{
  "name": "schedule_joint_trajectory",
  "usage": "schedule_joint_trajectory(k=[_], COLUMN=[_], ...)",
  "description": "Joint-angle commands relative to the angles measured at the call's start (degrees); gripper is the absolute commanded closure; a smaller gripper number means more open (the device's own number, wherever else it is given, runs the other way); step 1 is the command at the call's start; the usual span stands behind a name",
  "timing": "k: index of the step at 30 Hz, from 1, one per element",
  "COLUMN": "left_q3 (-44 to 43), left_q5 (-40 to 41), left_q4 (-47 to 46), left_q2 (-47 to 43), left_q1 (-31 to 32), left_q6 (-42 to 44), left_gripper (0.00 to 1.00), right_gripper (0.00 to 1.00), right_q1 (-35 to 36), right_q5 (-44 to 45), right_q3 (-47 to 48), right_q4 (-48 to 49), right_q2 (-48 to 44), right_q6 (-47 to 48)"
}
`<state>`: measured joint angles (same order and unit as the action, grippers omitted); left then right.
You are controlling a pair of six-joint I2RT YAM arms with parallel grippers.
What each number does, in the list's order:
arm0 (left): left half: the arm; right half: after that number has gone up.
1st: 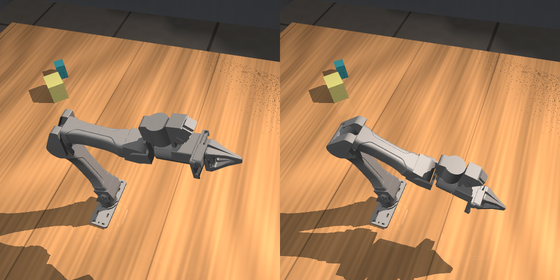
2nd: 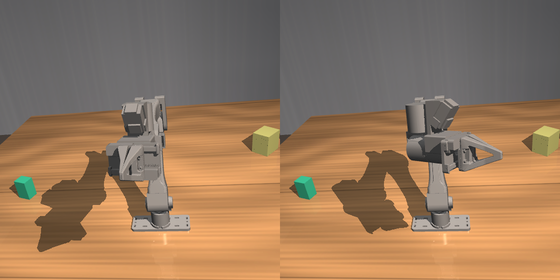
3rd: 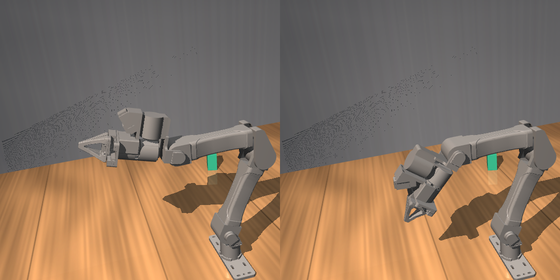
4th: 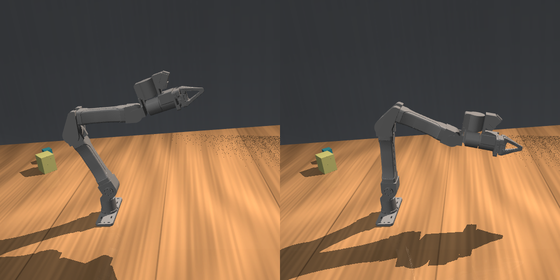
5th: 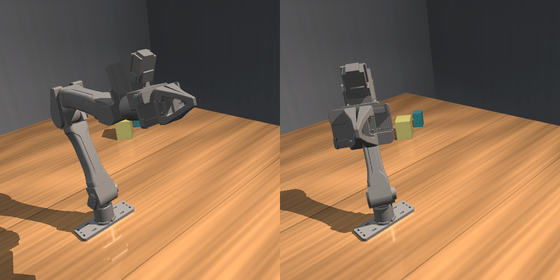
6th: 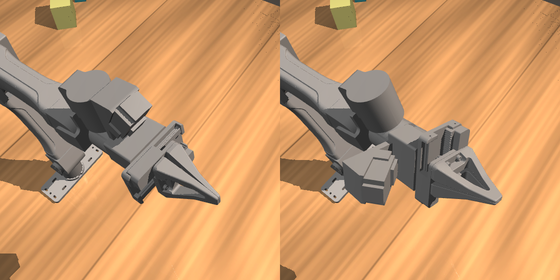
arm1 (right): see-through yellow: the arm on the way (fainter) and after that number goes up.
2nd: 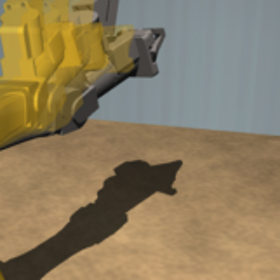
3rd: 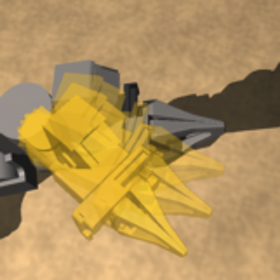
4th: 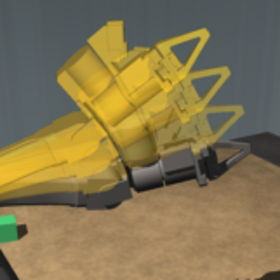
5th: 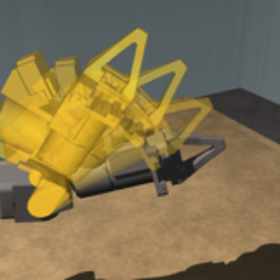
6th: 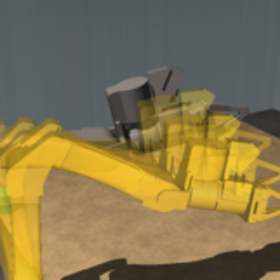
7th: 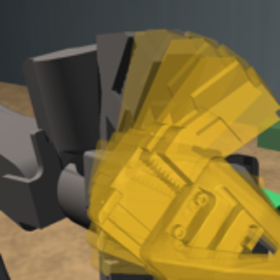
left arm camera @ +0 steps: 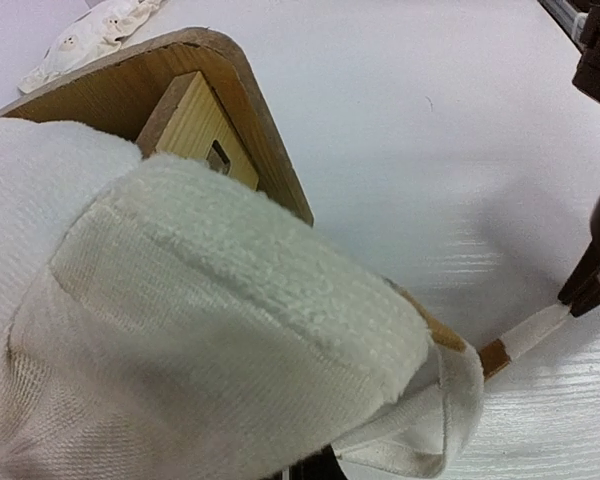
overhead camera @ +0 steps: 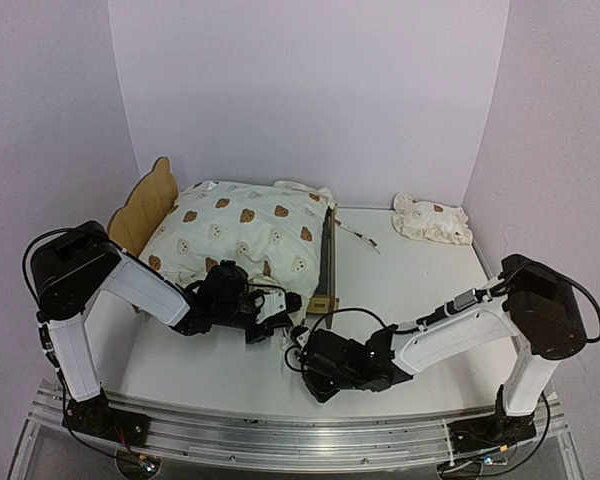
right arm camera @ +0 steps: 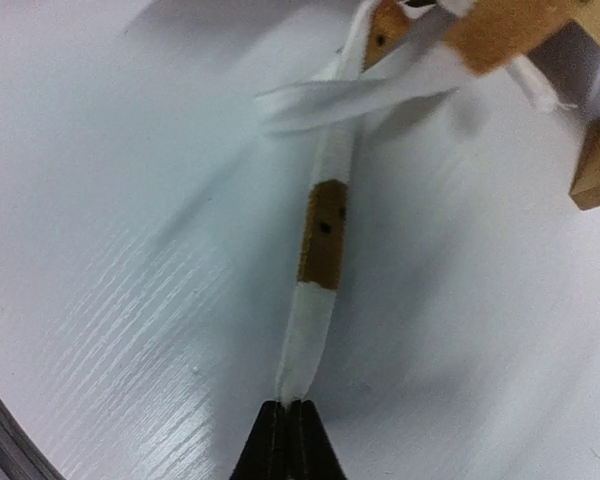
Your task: Set up the pet bed
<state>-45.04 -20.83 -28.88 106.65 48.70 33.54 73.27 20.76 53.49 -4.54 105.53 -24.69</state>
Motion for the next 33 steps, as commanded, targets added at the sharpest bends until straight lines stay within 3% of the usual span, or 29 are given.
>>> schedule_joint_trajectory(k=[1,7,13,19,27,30,33], left_q3=[-2.7,-1.7,1.8,3.3,3.8,2.9,1.9], left_q5=[0.1,-6.0,-7.8,-7.8,-6.8,-7.7,-8.1], left_q4=[1.2,8.7,12.0,13.7,13.2,14.0,16.5], left_q2=[-4.3,-9.2,-10.8,-8.2,-5.1,-4.4,-3.6], left_q1=[-0.3,-0.4,-0.5,-0.5,-0.4,-0.2,0.3], left_q6=[-3.0,-1.0,4.1,14.9,27.1,27.8,28.8], left_gripper=[1.0,1.0,1.0,1.0,1.0,1.0,1.0], right_gripper=[1.0,1.0,1.0,1.0,1.0,1.0,1.0], right_q1=[-2.0,-12.3,-21.5,-26.5,-26.6,-26.6,-26.6], right_q5=[4.9,9.8,11.5,6.2,-10.8,-19.1,-21.2], right_q3=[-2.7,-2.6,2.4,10.7,25.8,30.8,33.2], right_q4=[-8.7,-17.5,-22.2,-22.4,-22.4,-22.3,-21.8], right_q2=[-3.1,-17.5,-27.5,-26.0,-22.0,-19.3,-17.7], right_q6=[-0.8,1.9,11.9,19.2,27.3,27.7,28.4])
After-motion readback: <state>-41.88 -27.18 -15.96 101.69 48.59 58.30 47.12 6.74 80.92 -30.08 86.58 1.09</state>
